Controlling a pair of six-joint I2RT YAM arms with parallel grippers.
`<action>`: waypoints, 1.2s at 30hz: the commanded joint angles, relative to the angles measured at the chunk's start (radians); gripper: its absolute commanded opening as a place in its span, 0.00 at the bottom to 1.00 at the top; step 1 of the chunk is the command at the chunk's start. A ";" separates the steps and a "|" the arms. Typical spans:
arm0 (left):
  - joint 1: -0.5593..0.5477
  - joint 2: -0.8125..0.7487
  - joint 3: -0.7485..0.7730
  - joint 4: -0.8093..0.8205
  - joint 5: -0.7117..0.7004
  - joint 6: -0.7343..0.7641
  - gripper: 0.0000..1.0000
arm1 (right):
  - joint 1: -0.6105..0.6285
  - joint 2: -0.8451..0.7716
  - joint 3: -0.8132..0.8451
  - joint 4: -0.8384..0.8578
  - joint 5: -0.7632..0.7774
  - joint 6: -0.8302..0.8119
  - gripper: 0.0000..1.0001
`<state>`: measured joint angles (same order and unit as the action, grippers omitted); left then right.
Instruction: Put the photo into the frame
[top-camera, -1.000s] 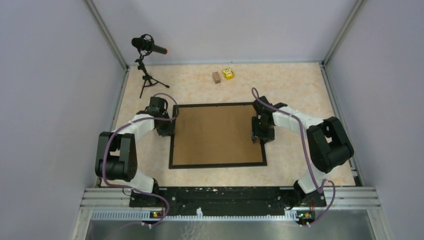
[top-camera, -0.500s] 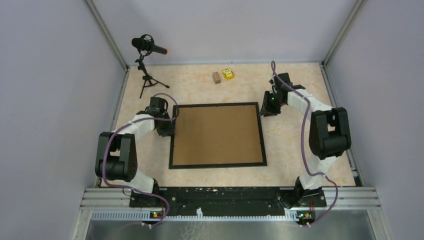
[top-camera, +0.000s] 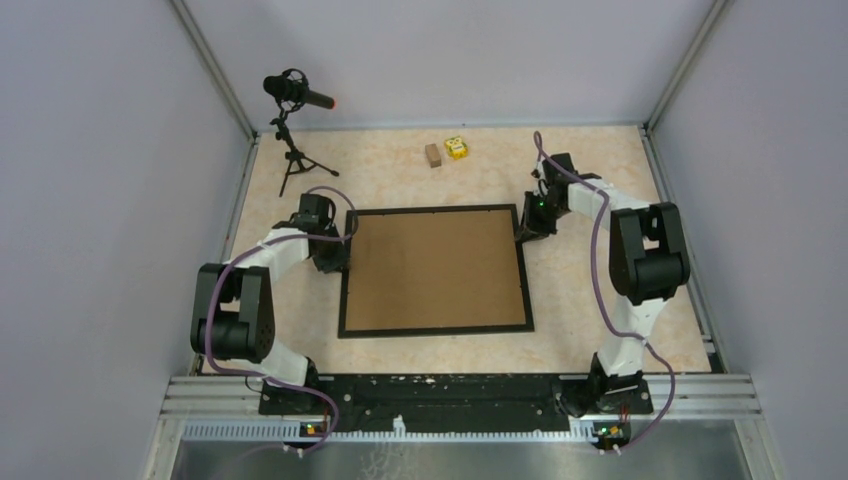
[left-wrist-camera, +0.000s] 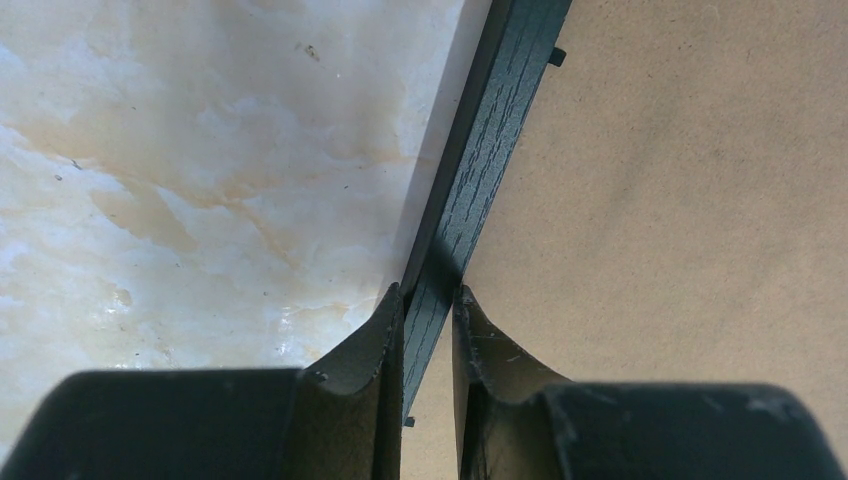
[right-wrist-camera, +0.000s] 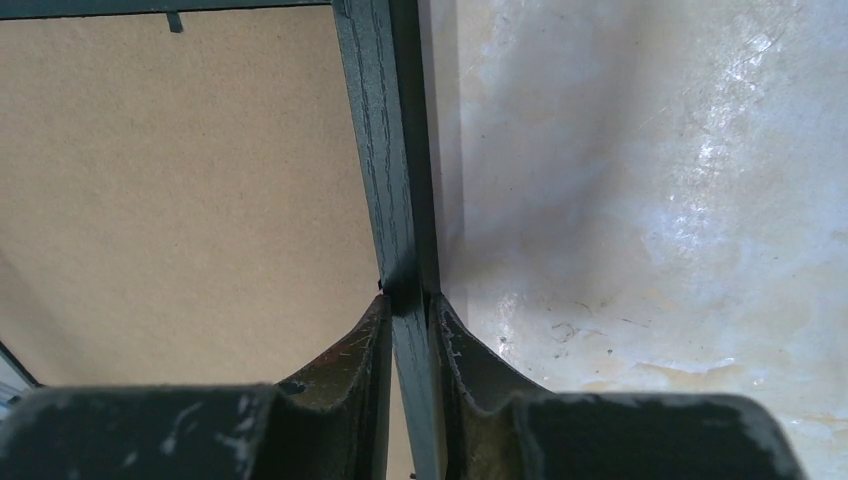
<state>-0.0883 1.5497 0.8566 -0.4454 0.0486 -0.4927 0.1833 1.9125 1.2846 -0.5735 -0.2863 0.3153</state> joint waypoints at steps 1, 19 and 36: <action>0.005 0.075 -0.034 -0.008 -0.054 0.008 0.06 | -0.024 0.031 0.030 0.034 0.012 -0.018 0.14; -0.012 0.106 -0.016 -0.021 -0.093 0.048 0.00 | 0.012 0.313 0.326 -0.181 0.162 -0.205 0.24; -0.014 0.091 -0.021 -0.027 -0.110 0.053 0.00 | -0.039 0.027 0.310 -0.159 0.009 -0.135 0.47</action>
<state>-0.1001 1.5745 0.8860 -0.4545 0.0330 -0.4675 0.2363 2.1048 1.6314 -0.8074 -0.2222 0.1429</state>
